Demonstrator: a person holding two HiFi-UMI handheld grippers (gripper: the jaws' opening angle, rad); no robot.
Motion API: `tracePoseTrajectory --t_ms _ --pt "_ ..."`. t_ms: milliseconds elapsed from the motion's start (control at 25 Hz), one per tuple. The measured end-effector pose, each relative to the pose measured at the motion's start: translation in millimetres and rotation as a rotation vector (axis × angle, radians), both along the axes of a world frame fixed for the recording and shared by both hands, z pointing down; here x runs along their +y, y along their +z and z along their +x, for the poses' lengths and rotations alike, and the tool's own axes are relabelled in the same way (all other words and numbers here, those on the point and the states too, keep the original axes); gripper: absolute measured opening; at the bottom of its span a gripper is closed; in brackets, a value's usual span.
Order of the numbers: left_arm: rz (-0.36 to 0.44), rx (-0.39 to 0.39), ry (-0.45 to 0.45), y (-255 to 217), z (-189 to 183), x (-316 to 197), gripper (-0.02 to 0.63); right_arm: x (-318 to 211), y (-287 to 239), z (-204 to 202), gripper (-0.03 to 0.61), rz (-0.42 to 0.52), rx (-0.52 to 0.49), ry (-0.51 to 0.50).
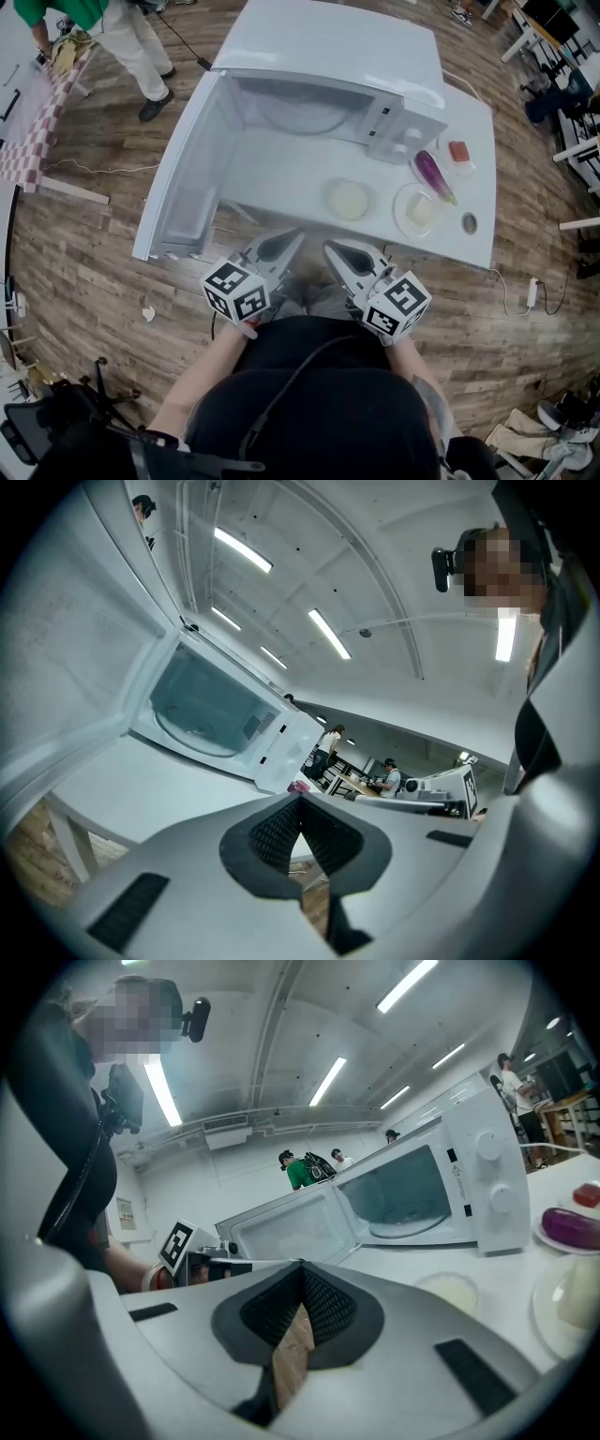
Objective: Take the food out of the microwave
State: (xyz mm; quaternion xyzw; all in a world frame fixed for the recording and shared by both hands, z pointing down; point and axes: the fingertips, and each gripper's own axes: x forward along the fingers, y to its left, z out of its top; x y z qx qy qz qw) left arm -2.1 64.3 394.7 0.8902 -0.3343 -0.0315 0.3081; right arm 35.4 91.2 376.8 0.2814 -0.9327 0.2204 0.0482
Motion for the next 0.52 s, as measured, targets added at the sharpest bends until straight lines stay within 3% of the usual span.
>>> tracePoseTrajectory --t_ms 520 --pt "-0.058 0.008 -0.017 16 -2 -12 0.011 -15 7 11 0.018 -0.029 0.001 0.03"
